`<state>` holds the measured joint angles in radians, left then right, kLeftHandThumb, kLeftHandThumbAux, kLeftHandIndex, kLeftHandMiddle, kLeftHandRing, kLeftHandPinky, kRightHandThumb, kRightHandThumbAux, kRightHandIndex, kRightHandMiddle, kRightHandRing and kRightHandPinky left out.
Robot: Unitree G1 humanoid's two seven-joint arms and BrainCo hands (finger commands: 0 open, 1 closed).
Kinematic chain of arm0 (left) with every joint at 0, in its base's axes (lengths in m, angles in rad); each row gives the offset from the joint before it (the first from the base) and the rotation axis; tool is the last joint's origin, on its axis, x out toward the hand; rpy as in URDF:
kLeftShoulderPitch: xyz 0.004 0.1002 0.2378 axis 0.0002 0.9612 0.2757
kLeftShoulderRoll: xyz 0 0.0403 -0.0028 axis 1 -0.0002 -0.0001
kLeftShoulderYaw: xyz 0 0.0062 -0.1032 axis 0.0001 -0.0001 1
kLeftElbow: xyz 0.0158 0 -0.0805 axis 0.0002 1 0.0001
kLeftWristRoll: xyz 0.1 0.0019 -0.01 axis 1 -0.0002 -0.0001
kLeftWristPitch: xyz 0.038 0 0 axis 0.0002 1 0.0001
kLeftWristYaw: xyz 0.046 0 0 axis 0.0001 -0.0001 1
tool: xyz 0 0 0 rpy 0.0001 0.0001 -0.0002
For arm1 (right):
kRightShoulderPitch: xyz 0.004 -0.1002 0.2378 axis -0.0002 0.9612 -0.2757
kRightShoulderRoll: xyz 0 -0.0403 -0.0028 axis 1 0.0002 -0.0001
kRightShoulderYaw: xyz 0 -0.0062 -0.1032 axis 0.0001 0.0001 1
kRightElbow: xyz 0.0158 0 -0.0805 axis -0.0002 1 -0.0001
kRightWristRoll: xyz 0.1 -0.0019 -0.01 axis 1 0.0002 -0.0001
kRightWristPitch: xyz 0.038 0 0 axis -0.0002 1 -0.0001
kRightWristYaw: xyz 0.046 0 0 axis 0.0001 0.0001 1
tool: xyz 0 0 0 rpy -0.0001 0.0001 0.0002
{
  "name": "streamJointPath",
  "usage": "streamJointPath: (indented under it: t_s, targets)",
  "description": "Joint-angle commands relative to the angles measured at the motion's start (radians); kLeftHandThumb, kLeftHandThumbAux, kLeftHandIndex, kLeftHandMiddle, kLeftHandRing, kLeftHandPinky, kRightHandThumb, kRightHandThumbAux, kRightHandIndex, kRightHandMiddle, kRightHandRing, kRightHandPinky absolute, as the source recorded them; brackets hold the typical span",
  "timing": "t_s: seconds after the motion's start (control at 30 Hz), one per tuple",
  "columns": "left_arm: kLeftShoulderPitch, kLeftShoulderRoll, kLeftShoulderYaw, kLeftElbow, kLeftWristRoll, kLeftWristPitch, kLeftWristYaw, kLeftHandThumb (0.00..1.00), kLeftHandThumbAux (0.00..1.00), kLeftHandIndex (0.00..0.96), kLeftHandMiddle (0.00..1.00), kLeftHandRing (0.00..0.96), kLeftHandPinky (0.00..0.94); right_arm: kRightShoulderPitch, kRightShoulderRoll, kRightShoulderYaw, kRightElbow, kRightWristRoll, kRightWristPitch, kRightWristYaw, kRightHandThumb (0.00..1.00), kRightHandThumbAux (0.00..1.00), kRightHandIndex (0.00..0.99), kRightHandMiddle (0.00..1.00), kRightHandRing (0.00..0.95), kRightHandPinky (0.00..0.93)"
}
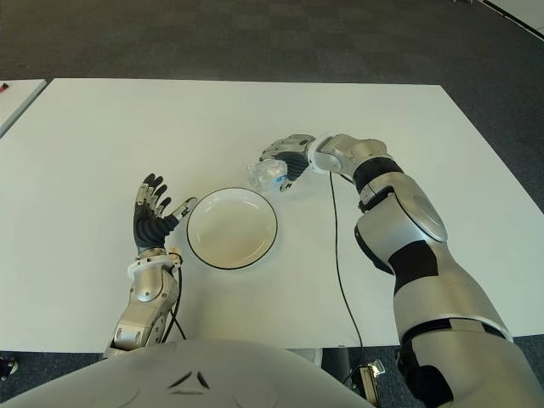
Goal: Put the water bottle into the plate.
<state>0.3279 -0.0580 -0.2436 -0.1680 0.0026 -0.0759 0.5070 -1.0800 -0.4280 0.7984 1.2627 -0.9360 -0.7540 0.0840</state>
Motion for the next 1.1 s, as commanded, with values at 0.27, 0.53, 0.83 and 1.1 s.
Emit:
streamJointPath:
  t_s: [0.27,0.53,0.83,1.1]
  targets:
    - [0.083,-0.135,-0.083,-0.083,0.008,0.035,0.053,0.000,0.913,0.116,0.137,0.133,0.167,0.040,0.047,-0.012,-0.007,0.037,0.068,0.135,0.818,0.600,0.000,0.014,0.092,0.210]
    - [0.117,-0.136,-0.108,-0.116,0.011,0.039,0.059,0.000,0.919,0.116,0.140,0.133,0.157,0.058,0.047,-0.015,-0.010,0.040,0.097,0.152,0.825,0.613,0.000,0.019,0.116,0.226]
    - [0.174,-0.147,-0.152,-0.169,0.024,0.031,0.072,0.000,0.945,0.121,0.153,0.148,0.186,0.075,0.028,-0.038,-0.030,0.067,0.089,0.211,0.803,0.621,0.000,0.028,0.105,0.206]
    - [0.202,-0.151,-0.179,-0.209,0.031,0.033,0.083,0.000,0.972,0.143,0.187,0.181,0.206,0.092,0.016,-0.041,-0.064,0.079,0.074,0.260,0.751,0.598,0.000,0.032,0.094,0.204]
